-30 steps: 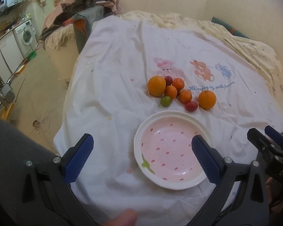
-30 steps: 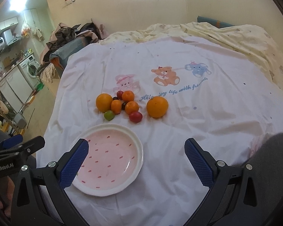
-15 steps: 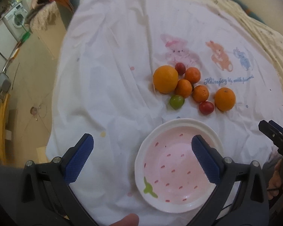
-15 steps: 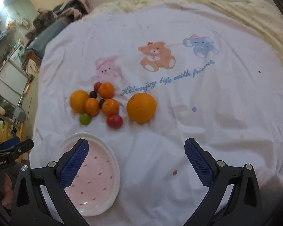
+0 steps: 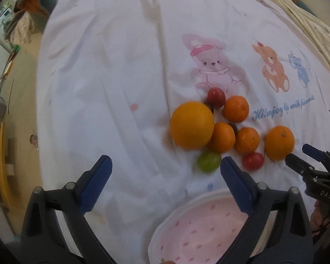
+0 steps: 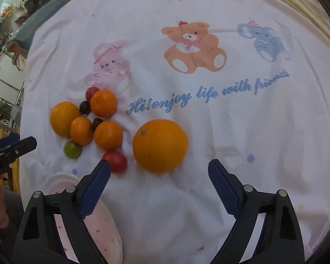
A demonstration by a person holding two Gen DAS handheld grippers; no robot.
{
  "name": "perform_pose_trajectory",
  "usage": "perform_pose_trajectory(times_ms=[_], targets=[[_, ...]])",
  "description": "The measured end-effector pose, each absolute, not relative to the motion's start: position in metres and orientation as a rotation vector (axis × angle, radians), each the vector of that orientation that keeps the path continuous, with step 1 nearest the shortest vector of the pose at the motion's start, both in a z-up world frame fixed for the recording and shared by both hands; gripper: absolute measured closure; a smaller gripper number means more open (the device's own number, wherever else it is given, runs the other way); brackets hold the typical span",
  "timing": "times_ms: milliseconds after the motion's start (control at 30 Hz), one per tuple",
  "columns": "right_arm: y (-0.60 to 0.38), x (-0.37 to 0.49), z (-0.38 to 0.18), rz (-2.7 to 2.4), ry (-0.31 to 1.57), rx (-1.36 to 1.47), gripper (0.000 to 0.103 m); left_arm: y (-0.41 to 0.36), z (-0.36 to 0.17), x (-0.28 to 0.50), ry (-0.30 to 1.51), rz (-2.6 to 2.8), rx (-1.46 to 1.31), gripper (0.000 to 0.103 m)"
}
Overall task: Organize fruits
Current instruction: 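Reach toward the large oranges and close both grippers on one each, then carry the large orange in the right gripper onto the plate while the left holds another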
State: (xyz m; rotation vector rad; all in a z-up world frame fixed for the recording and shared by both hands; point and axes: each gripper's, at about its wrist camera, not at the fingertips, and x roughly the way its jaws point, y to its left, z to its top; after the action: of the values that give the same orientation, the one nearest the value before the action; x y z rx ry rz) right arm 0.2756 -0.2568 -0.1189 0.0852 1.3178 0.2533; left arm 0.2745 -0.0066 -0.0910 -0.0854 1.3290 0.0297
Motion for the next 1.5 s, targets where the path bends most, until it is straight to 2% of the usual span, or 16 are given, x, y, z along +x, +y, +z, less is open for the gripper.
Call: perform_pose_trajectory(times_ms=[167, 300, 467, 667, 800, 1100, 1233, 1500], targets=[[-0.245, 0.287, -0.136, 0.276, 1.336, 0.049, 0.019, -0.008, -0.105, 0.294, 1.334, 0.016, -0.107, 0.008], [-0.241, 0.29, -0.144, 0.288, 1.333, 0.03, 0.023, -0.006, -0.115, 0.306, 1.342, -0.01, -0.148, 0.026], [-0.239, 0.293, -0.144, 0.276, 1.33, 0.037, 0.025, -0.007, -0.122, 0.312, 1.354, -0.032, -0.194, 0.028], [-0.235, 0.3, -0.146, 0.267, 1.334, 0.035, 0.025, -0.008, -0.129, 0.316, 1.371, -0.063, -0.235, 0.036], [-0.236, 0.303, -0.149, 0.257, 1.337, 0.049, 0.028, -0.01, -0.13, 0.319, 1.371, -0.091, -0.258, 0.05], [-0.235, 0.305, -0.152, 0.242, 1.346, 0.049, 0.031, -0.009, -0.13, 0.318, 1.368, -0.083, -0.267, 0.051], [-0.237, 0.304, -0.152, 0.241, 1.346, 0.067, 0.036, -0.008, -0.13, 0.319, 1.362, -0.079, -0.275, 0.054], [-0.248, 0.303, -0.147, 0.26, 1.328, 0.097, 0.039, -0.01, -0.125, 0.318, 1.356, -0.08, -0.246, 0.057]])
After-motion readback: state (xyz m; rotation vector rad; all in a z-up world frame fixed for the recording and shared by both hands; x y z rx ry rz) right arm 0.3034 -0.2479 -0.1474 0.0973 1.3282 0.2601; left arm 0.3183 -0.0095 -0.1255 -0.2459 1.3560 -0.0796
